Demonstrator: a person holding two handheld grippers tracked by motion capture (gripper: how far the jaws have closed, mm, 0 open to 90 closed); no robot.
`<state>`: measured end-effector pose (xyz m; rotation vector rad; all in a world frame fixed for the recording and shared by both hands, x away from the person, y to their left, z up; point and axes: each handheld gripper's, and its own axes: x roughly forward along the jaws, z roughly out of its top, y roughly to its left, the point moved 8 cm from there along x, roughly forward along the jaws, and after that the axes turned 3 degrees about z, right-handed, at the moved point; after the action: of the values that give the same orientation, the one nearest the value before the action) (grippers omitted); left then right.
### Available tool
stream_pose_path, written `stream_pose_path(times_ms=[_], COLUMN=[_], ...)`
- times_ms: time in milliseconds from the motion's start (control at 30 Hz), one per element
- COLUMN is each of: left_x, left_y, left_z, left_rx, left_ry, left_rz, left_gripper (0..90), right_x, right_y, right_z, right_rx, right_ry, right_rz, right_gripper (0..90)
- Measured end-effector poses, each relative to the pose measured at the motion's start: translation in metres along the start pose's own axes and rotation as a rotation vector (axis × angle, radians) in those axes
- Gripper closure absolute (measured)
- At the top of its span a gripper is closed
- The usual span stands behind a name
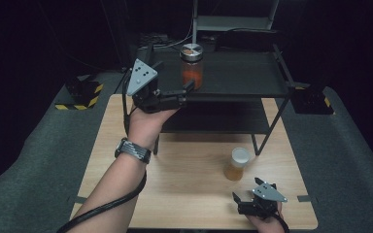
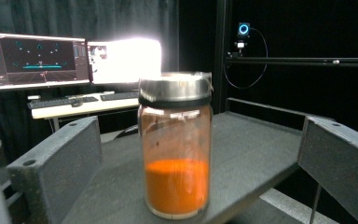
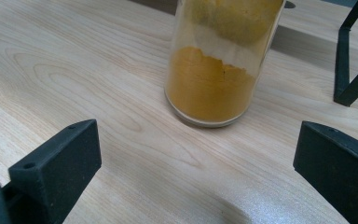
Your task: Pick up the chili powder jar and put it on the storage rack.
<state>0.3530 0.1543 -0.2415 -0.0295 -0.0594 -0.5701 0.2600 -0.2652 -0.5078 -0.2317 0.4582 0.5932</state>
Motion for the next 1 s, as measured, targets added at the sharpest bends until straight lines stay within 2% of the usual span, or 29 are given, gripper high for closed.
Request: stream_pose_path(times_ms=[200, 467, 700, 1000], left_x=[-0.014, -0.027, -0.036, -0.049], left_y=[0.003, 0.000, -0.006, -0.008], left_z=[-0.013, -0.026, -0.043, -0.066], left_rx=[-0.003, 0.018, 0.030, 0.045], left_ry=[0.003, 0.012, 0.042, 0.072], left_rz=[-0.002, -0.013, -0.019, -0.024], left_gripper=[0.4, 0.4, 0.4, 0.4], right_x=[0.000, 0.001, 0.001, 0.001], right_y=[0.000, 0.001, 0.002, 0.002], right_z=[0.000, 0.001, 0.001, 0.001], right_rx=[-0.004, -0.011, -0.014, -0.017], right_ry=[0.005, 0.009, 0.010, 0.010], right_rz=[0.001, -0.002, -0.004, -0.005], right_gripper=[0.0, 0.0, 0.1, 0.1])
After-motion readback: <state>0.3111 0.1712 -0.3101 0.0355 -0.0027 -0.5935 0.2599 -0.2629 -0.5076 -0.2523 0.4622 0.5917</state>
